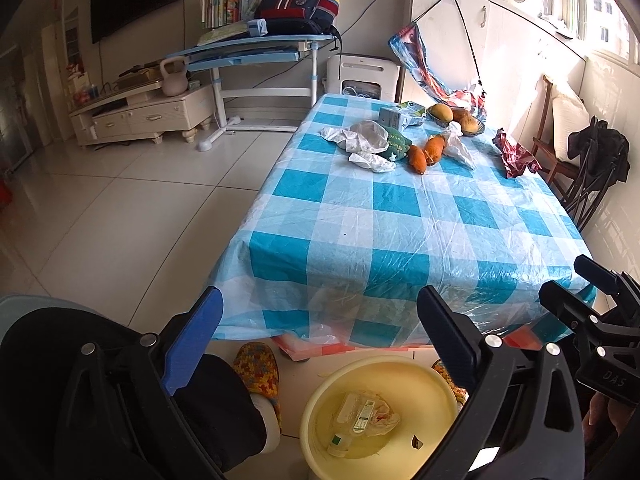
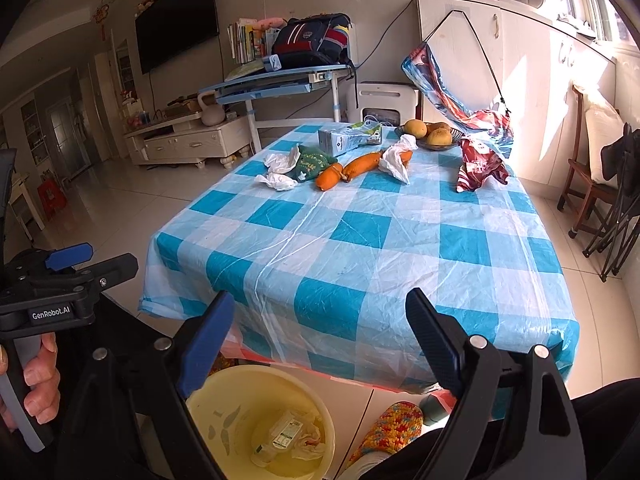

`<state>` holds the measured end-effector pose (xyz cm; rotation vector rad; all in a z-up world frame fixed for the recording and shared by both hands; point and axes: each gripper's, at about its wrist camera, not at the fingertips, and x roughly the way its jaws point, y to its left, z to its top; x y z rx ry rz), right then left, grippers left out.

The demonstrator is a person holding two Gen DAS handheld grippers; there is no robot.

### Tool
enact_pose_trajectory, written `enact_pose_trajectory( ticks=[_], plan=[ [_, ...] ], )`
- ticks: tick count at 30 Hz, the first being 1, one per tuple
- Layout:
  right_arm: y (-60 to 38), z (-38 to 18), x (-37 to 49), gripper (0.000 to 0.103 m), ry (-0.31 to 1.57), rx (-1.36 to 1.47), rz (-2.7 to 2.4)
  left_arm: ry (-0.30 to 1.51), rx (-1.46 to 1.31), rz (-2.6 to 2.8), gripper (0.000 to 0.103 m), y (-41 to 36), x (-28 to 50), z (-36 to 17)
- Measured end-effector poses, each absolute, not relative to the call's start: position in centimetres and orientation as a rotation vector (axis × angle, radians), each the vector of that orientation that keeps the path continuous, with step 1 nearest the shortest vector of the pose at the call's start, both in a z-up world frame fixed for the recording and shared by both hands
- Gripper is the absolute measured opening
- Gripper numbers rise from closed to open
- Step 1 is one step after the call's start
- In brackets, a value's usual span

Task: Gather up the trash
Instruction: 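Raise both tools back over the table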

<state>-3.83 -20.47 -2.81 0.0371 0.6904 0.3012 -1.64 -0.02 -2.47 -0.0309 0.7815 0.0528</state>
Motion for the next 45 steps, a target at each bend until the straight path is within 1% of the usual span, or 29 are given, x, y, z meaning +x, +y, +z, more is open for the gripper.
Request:
enact_pose_trajectory(
  ticks=[31, 40, 45],
  plan=[
    [-20.8, -2.5, -3.9, 0.084, 0.666, 0.025, 0.280, 0.768, -0.047, 0.075, 0.096, 0.4, -1.4, -2.1],
    [-20.2, -1.9, -4.2, 0.084, 0.643, 0.017, 0.288, 0.753, -0.124, 0.060, 0.096, 1.5, -1.1, -1.1],
    [-19.9, -1.5, -3.9, 0.084, 0.640, 0.014, 0.298, 0.756, -0.121, 0.044, 0.096, 1.6, 0.1, -0.5]
  ],
)
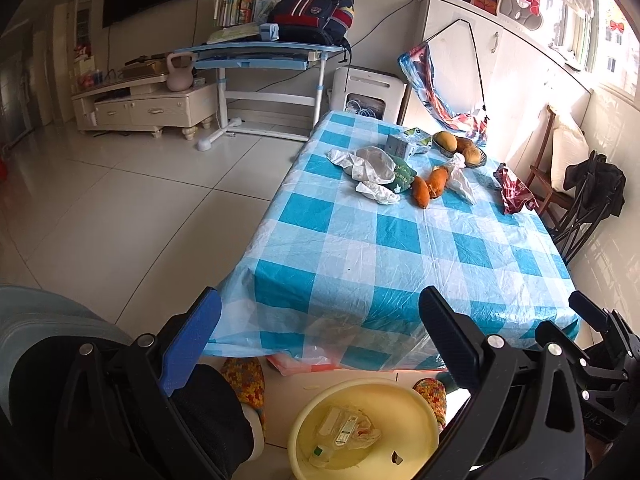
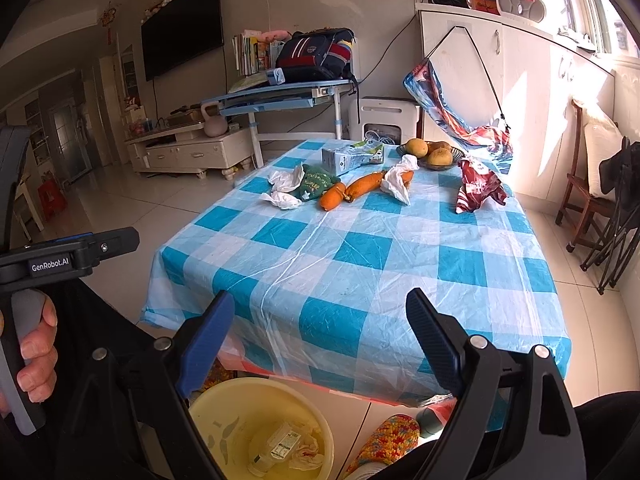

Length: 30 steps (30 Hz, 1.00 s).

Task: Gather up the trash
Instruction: 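Raise both tools back over the table, then grasp a white tissue with the left tool while the right tool grasps another tissue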

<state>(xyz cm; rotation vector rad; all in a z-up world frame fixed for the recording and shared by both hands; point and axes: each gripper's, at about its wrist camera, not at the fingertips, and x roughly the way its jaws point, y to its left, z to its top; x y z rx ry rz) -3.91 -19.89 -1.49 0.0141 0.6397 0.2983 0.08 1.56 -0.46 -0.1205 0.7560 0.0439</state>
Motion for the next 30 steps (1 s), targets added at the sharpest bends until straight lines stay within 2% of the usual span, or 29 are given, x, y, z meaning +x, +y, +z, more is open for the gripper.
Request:
enact_pose_trajectory(
  ticks=[7, 17, 21, 23, 25, 26, 27, 28, 30],
  plan=[
    [-21.0, -0.1, -1.8, 0.084, 0.656, 0.026, 0.294, 0.782, -0.041, -0.016, 0.096, 0.0, 4.2, -0.1],
    [-22.6, 1.2, 4.7, 0.084, 0.663, -0.001, 0.309, 0.845, -0.079, -0.012, 0.094, -3.1, 16.2, -3.5],
    [-22.4, 1.0, 7.2, 0.084, 0.671, -0.013, 0.326, 0.889, -0.099, -0.025, 0.079, -4.2, 20.6, -5.5],
    [-22.1, 0.8, 8.3, 0.084, 0.674, -0.023, 0.338, 0.920, -0.084, -0.038, 0.062, -4.8, 22.3, -6.6],
    [-21.7, 0.6, 9.5, 0.084, 0.678, -0.033, 0.353, 0.959, -0.090, -0.062, 0.037, -5.0, 23.5, -7.7],
    [-21.4, 0.6, 10.1, 0.084, 0.678, -0.040, 0.362, 0.940, -0.080, -0.059, 0.035, -5.0, 23.6, -7.8],
    [-21.1, 0.6, 10.8, 0.084, 0.677, -0.050, 0.371, 0.951, -0.072, -0.068, 0.023, -4.9, 23.7, -7.9],
    [-20.7, 0.7, 11.5, 0.084, 0.675, -0.059, 0.382, 0.957, -0.073, -0.082, 0.018, -4.6, 23.7, -7.8],
    [-19.7, 0.9, 12.9, 0.084, 0.670, -0.079, 0.409, 0.978, -0.117, -0.116, 0.014, -3.3, 23.2, -7.5]
  ],
)
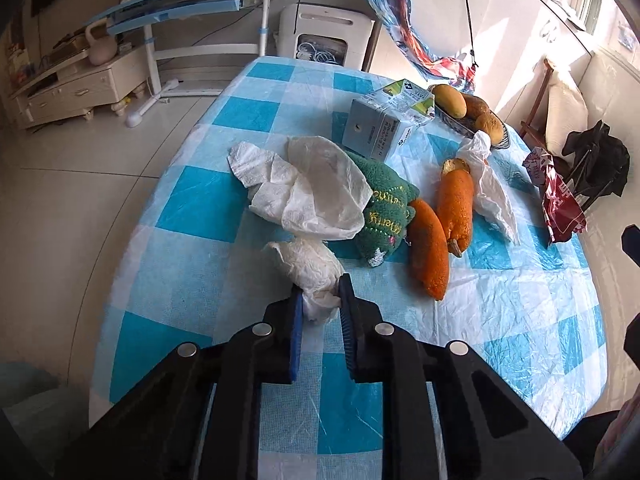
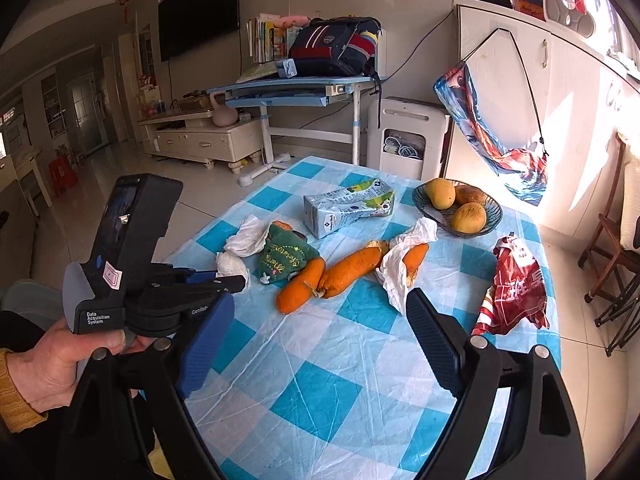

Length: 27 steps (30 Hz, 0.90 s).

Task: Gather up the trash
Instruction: 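Grasp a white tissue with the left tool while the right tool grasps another tissue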

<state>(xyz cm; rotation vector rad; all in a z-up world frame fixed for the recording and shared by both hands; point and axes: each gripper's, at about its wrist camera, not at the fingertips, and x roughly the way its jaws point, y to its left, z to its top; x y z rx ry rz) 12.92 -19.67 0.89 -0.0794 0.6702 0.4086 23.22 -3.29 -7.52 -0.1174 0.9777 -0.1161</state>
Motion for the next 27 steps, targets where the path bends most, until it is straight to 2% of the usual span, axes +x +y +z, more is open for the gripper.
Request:
enact_pose_trajectory(
  ticks=[10, 14, 20, 26, 27],
  plan=[
    [-11.8, -1.0, 17.6, 0.084, 0.702, -0.147, 0.557, 1.007, -0.160, -0.019, 0.012, 1.7, 16.6, -6.3],
    [-11.3, -1.5, 19.5, 0.082, 0.735, -0.111, 0.566, 0.991, -0.179, -0.008, 0.013, 2.4, 16.3, -5.9],
    [-7.6, -2.7, 20.3, 0.079, 0.796, -0.234, 0.633, 0.965, -0.221, 0.014, 0.013, 3.5, 16.1, -5.4],
    [-5.5, -5.9, 22.5, 0.065, 0.873, -0.330, 0.591, 0.927, -0.230, 0.034, 0.013, 4.5, 15.4, -4.1],
    [-5.1, -6.3, 22.4, 0.057, 0.869, -0.363, 0.575, 0.923, -0.237, 0.037, 0.013, 4.8, 15.3, -3.9]
  ],
)
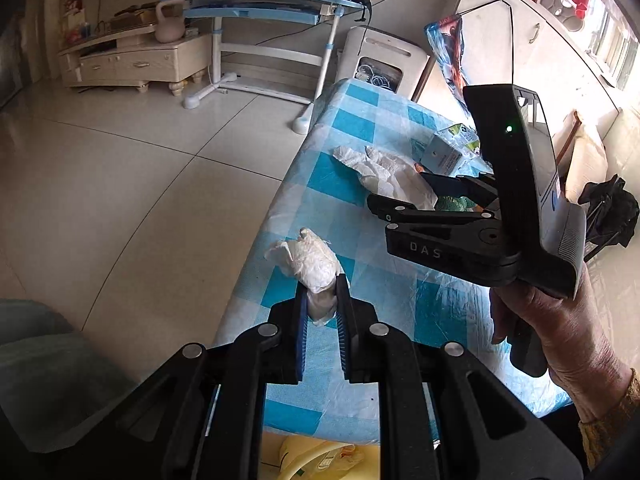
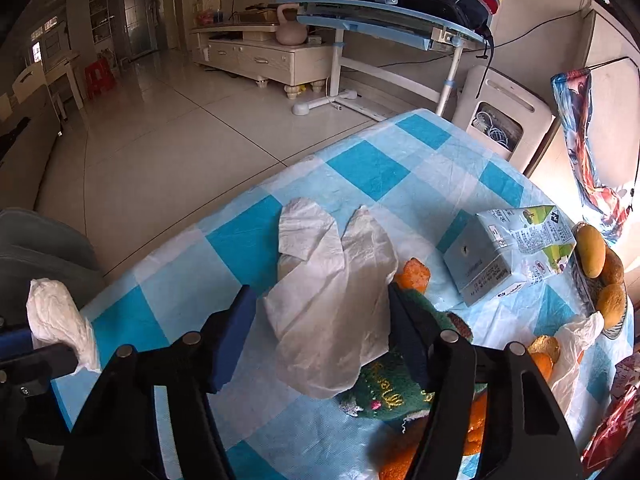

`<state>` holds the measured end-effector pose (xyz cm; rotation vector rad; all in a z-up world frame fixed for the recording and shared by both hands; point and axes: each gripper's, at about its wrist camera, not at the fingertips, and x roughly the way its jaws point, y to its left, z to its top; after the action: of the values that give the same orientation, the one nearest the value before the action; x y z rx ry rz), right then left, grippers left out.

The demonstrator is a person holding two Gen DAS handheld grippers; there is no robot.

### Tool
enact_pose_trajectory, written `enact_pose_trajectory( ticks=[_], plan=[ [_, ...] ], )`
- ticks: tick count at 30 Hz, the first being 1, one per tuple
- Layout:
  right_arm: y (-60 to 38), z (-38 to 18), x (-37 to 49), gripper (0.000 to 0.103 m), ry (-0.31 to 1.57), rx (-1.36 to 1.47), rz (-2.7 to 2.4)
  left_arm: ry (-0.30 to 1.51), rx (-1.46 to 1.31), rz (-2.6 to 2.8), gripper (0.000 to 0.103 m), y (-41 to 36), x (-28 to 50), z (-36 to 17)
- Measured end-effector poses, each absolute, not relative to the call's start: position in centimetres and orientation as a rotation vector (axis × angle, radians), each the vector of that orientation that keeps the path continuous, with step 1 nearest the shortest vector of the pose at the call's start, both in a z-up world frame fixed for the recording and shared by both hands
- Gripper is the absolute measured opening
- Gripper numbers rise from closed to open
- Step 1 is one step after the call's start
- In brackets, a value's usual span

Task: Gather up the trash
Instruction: 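Grasp a white tissue with the left tool while the right tool grasps another tissue, then release the tissue into the yellow basin with the right tool while the left tool releases its tissue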

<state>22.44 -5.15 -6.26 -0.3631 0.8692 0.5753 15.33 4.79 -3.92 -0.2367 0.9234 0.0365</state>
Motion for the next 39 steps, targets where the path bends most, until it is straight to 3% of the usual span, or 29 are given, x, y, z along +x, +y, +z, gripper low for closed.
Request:
enact_pose_trajectory(
  ticks=[2, 4, 23, 39],
  plan=[
    [-5.2, -6.3, 22.5, 0.040, 0.859, -0.379, 0.556, 0.916, -0.249, 0.042, 0.013, 5.0, 15.1, -3.7],
    [-5.9, -5.6, 22.7, 0.007, 0.857, -0.347, 0.547, 0.906, -0.256, 0.041, 0.013, 5.2, 14.7, -3.3],
    [-9.5, 1.2, 13.1, 0.007, 0.736, -0.185, 0.618, 0.884, -0.314, 0.028, 0.013, 7.3, 8.9, -3.2],
    [-9.2, -0.2, 17.0, 0.009, 0.789, -0.075, 0.619, 0.867, -0.347, 0.005, 0.013, 8.0, 8.7, -3.1]
  ],
)
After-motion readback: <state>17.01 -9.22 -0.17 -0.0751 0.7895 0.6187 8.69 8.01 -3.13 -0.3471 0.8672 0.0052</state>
